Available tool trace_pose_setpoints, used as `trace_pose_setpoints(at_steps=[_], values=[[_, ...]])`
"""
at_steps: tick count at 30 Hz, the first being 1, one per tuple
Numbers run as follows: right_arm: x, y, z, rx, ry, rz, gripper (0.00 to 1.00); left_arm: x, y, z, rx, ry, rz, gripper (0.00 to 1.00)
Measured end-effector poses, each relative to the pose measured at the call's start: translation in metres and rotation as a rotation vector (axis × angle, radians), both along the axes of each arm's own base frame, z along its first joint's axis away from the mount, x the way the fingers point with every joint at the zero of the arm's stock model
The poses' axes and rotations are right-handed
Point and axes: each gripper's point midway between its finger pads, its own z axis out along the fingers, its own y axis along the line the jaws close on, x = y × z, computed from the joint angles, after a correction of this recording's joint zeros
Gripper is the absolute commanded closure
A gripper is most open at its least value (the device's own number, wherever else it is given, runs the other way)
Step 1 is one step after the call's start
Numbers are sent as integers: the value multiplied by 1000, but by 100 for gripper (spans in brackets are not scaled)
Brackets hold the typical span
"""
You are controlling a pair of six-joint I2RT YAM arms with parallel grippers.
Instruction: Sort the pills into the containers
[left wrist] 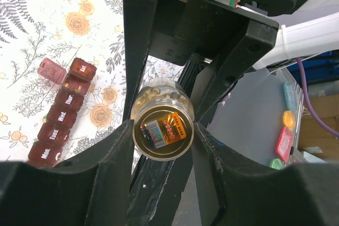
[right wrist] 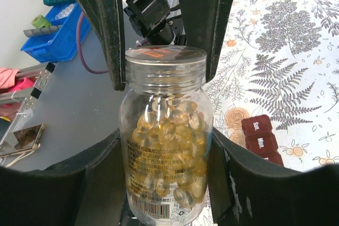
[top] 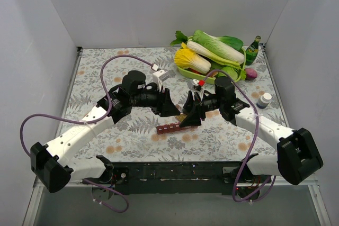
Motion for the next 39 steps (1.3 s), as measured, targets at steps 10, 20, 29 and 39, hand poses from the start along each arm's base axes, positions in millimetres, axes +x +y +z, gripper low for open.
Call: trace_pose_setpoints(at_steps=[10, 20, 29, 39], values=[[3, -1, -7, -14, -17, -9, 37, 2, 0, -4, 30, 9, 17, 100], [21, -7, -7, -28, -99, -111, 7, 28, -2, -11, 72, 38, 106, 100], [82, -46, -18, -123, -269, -415, 4, 86, 16, -26, 134, 47, 274, 100], [136, -121, -34, -272, -375, -763, 5, 184, 5, -114, 391, 39, 434, 100]])
